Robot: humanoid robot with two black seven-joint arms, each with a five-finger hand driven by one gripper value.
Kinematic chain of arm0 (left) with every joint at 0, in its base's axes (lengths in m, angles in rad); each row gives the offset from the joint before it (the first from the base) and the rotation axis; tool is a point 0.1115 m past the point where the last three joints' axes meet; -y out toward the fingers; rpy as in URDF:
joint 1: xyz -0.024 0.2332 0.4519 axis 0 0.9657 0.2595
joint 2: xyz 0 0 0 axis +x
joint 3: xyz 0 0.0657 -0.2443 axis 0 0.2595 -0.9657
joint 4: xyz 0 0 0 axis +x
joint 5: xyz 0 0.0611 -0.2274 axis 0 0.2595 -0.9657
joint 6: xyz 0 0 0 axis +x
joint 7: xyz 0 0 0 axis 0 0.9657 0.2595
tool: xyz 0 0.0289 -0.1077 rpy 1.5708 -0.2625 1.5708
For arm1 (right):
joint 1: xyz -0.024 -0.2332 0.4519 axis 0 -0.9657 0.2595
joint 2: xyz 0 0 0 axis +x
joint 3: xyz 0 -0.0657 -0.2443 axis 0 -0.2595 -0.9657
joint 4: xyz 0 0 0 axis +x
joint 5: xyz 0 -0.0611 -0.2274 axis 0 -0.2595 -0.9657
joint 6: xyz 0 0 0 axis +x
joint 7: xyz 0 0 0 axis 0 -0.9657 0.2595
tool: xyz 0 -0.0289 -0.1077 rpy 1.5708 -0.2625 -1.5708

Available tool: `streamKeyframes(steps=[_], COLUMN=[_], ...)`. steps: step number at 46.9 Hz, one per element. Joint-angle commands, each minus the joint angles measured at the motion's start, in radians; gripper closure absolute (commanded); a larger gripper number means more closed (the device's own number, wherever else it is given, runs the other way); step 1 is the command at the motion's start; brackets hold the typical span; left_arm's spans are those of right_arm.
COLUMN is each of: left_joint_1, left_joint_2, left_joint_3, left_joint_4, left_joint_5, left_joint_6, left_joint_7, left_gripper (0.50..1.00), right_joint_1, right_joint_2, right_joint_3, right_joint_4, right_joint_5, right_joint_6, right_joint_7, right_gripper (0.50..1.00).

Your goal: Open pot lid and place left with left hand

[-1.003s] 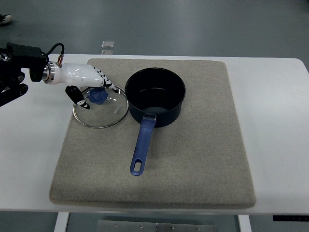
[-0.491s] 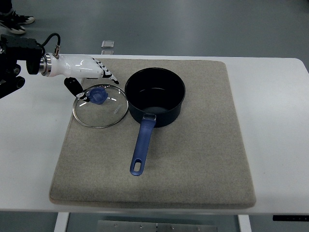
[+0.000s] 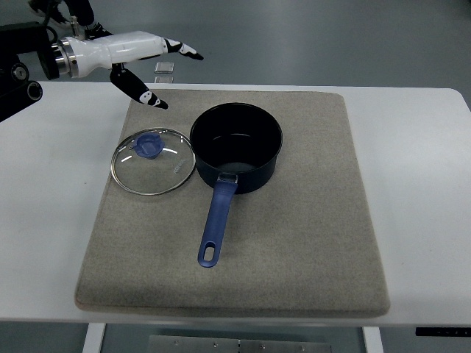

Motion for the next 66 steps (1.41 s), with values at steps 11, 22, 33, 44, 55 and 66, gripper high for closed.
streamKeyframes(steps=[11,22,33,44,55,66], left_joint_1=[0.012,0.052,0.099,0.110,0.158,0.188], left_joint_2=[-0.115,-0.325,-0.399,-0.398,-0.398,-0.398], left_joint_3=[-0.070,-0.067,-0.107,-0.124,-0.160,-0.231], left_joint_4=[0.176,0.494,0.597,0.615,0.663,0.671], left_joint_5=[-0.413,-0.708,-0.801,-1.031,-1.180,-1.183], left_joint_6=[-0.004,-0.011,-0.011,-0.021,-0.096,-0.088], left_joint_7=[0.000,0.000,0.000,0.000,0.000,0.000], left_gripper=[0.606,0.615,0.634,0.639,0.673,0.654], right_joint_1=[0.000,0.000,0.000,0.000,0.000,0.000], right_joint_2=[0.000,0.000,0.000,0.000,0.000,0.000], right_joint_3=[0.000,0.000,0.000,0.000,0.000,0.000], right_joint_4=[0.000,0.000,0.000,0.000,0.000,0.000], right_joint_5=[0.000,0.000,0.000,0.000,0.000,0.000], right_joint_6=[0.000,0.000,0.000,0.000,0.000,0.000], right_joint_7=[0.000,0.000,0.000,0.000,0.000,0.000], right_gripper=[0.583,0.583,0.583,0.585,0.583,0.583])
